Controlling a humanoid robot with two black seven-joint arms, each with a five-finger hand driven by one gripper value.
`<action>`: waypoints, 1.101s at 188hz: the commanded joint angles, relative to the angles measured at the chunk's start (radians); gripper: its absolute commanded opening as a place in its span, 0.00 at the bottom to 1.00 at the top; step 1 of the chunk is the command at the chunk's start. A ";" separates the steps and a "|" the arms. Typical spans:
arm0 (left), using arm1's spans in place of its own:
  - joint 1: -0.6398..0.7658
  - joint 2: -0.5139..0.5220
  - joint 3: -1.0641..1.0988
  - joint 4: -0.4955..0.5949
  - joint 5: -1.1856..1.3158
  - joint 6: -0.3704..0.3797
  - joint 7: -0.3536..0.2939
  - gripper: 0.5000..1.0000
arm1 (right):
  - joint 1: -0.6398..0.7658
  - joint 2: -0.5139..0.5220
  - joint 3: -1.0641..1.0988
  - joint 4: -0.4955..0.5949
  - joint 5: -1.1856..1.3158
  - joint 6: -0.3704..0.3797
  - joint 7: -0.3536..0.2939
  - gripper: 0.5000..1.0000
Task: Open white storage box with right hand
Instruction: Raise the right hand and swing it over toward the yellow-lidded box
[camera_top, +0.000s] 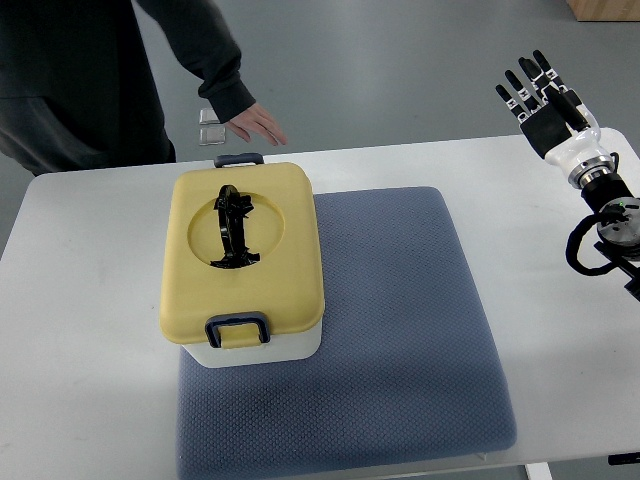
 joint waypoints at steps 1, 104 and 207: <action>0.000 0.000 0.003 -0.003 0.002 0.000 0.000 1.00 | 0.000 0.001 0.001 0.000 0.000 0.000 0.000 0.86; 0.000 0.000 0.002 -0.025 0.002 -0.006 -0.002 1.00 | 0.116 -0.024 -0.019 0.018 -0.109 0.009 -0.003 0.86; 0.000 0.000 0.003 -0.054 0.000 -0.009 -0.002 1.00 | 0.409 -0.115 -0.019 0.377 -1.456 0.116 0.023 0.86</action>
